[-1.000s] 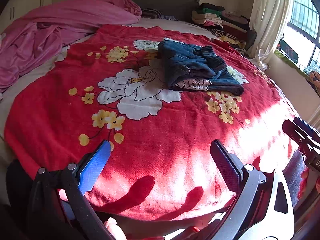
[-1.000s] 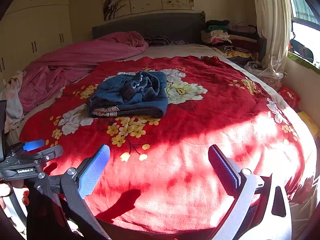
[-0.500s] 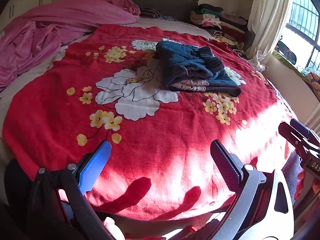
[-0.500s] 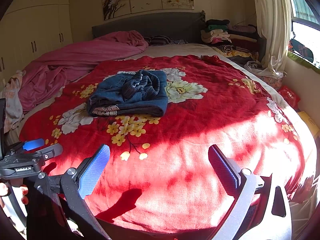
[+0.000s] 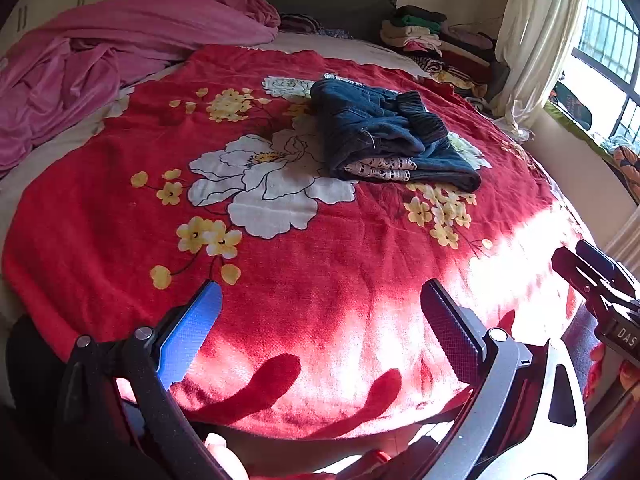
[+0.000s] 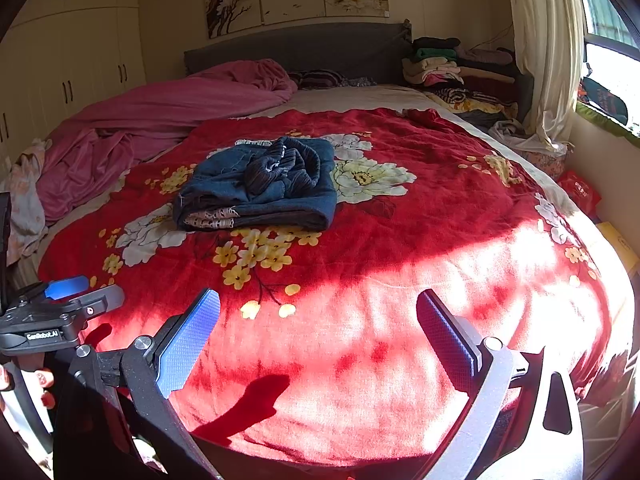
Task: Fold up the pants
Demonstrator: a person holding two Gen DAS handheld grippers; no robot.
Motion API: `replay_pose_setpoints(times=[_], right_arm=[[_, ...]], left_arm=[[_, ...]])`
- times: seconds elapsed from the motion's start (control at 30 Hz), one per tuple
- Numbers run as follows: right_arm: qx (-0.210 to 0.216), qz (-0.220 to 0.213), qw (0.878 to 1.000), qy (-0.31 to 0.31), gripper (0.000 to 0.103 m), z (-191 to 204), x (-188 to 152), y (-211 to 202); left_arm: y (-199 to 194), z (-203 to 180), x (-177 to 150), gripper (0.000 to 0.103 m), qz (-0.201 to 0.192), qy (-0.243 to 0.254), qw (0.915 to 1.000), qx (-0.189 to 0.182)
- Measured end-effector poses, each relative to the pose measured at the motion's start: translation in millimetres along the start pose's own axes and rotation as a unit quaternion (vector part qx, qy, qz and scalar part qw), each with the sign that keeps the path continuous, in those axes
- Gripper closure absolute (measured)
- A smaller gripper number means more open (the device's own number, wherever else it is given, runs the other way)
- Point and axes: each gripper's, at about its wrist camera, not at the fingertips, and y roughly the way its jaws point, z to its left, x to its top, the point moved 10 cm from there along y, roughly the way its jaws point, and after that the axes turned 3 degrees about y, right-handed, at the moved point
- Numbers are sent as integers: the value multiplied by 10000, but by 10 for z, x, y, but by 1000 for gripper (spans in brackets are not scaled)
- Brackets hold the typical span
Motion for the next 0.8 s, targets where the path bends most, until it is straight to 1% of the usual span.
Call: replay_pose_setpoints(times=[0.13,0.23,0.37,0.4,0.43,0.5,0.53,0.57,0.6,0.67,0.7,0.73,0.8], right_arm=[[16,55,10000,34,5,-34,-47,48],[11,112,9999,98,5,-106,-50,116],[-93,178,9995,247,5,-341,38,222],[-143,218,9991,320,5,-439,71,260],[-245,269,9985,399,5,-561,115,304],[-437,264,9973,531,5,-852,262,388],[-577,272,9963,571,5,-1030,348,448],[-717,335,9949,631,5,-1229,433,531],[-852,397,9928,738,5,-1449,518,621],[-1195,534,9879,838,5,-1917,675,840],[-1490,634,9832,838,5,-2175,736,963],[-1748,747,9785,800,5,-2420,787,1098],[-2143,929,9674,980,5,-2897,881,1368]], left_arm=[[4,23,-3,10,5,-7,10000,61],[24,83,-3,10,38,-6,9998,211],[115,255,28,10,217,-112,9986,474],[149,309,55,10,266,-171,9983,485],[181,366,98,10,307,-247,9983,426],[223,526,263,10,264,-471,9983,240],[258,655,373,10,264,-603,9976,233],[312,824,496,10,277,-738,9963,336],[388,1041,632,10,287,-814,9948,542],[593,1524,884,10,392,-821,9896,1111],[701,1775,990,10,488,-885,9852,1383],[814,2002,1099,10,540,-982,9820,1521],[1075,2382,1261,10,697,-1166,9764,1676]])
